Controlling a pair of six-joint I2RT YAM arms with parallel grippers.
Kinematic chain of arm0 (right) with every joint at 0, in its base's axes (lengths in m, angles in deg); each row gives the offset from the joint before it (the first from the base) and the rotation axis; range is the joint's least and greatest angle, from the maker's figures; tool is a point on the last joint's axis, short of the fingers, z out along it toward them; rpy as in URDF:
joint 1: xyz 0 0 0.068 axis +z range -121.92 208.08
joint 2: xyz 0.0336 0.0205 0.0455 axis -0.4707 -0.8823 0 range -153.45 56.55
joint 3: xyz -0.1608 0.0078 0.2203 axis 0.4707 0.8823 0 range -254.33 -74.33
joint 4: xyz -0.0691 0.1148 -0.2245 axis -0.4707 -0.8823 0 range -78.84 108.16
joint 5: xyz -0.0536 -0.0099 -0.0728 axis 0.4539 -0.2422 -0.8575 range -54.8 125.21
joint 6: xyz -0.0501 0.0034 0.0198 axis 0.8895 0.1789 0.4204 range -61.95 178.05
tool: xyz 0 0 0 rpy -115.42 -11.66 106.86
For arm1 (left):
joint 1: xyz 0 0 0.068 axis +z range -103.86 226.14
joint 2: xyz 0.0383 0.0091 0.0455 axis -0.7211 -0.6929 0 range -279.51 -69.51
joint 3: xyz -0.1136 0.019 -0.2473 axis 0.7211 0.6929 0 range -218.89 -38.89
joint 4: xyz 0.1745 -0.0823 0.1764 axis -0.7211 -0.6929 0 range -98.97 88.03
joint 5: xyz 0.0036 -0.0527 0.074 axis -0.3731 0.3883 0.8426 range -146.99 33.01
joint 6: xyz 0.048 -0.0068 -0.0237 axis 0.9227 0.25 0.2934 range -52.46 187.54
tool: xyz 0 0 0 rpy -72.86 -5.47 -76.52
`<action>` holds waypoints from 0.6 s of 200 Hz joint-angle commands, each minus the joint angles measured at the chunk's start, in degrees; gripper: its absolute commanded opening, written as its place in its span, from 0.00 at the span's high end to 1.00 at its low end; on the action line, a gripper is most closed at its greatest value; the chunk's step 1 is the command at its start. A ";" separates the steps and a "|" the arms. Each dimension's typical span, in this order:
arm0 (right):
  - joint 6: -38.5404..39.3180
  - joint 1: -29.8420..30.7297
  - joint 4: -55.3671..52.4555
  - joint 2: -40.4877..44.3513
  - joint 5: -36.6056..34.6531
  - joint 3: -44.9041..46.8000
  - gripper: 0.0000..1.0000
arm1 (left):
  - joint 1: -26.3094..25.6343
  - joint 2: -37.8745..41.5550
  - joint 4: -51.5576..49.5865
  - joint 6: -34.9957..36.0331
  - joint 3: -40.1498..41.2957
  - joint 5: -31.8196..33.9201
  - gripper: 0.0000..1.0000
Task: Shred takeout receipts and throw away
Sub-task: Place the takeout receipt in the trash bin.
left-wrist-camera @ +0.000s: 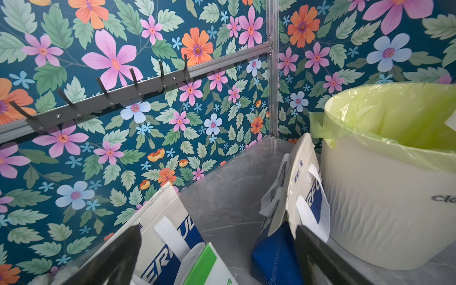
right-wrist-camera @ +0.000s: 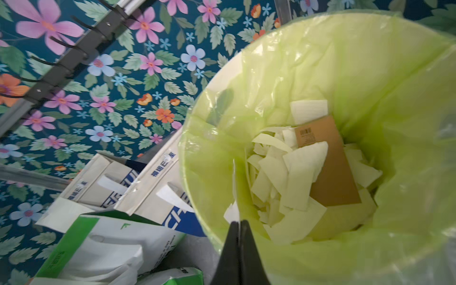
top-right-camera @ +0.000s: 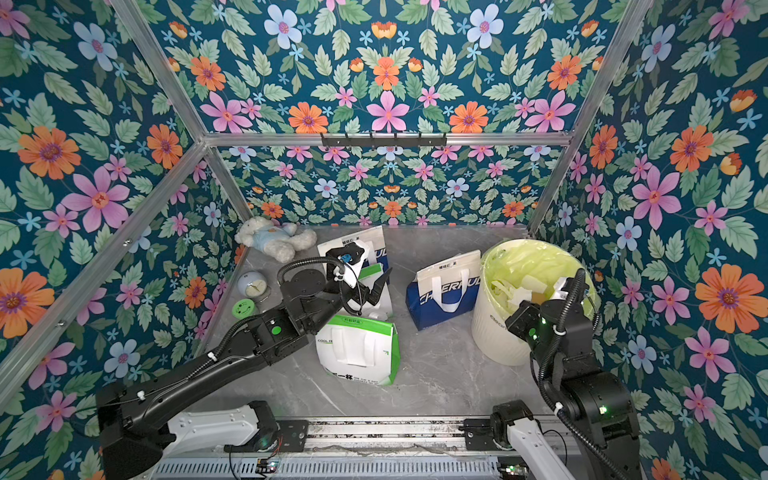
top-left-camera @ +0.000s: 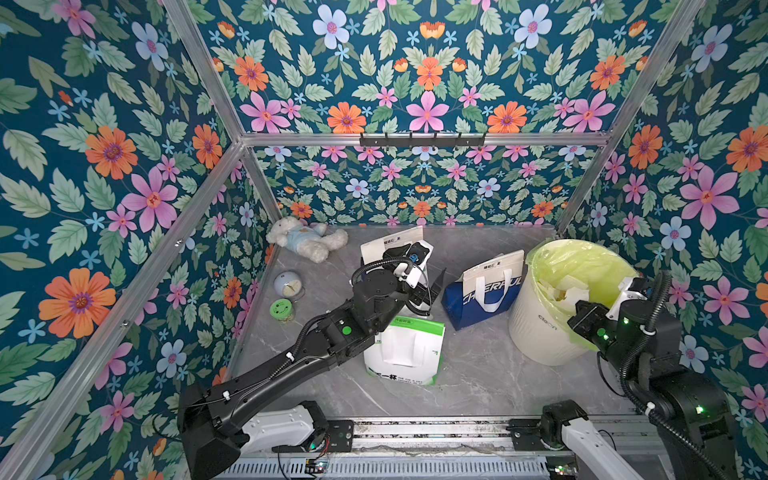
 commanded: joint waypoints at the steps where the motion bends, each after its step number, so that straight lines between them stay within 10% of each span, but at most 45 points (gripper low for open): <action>1: -2.76 0.04 -3.85 -1.99 -3.93 -1.21 0.96 | 0.02 0.63 -2.02 -0.36 -0.05 4.37 0.01; 44: -0.58 0.02 -5.39 -5.92 -0.71 -4.49 0.37 | 0.04 1.90 -4.26 -0.10 -0.18 4.39 0.01; 120: 6.09 -0.03 1.71 -7.25 15.00 -4.67 0.31 | 0.00 4.53 -10.06 -2.19 -1.18 8.01 0.04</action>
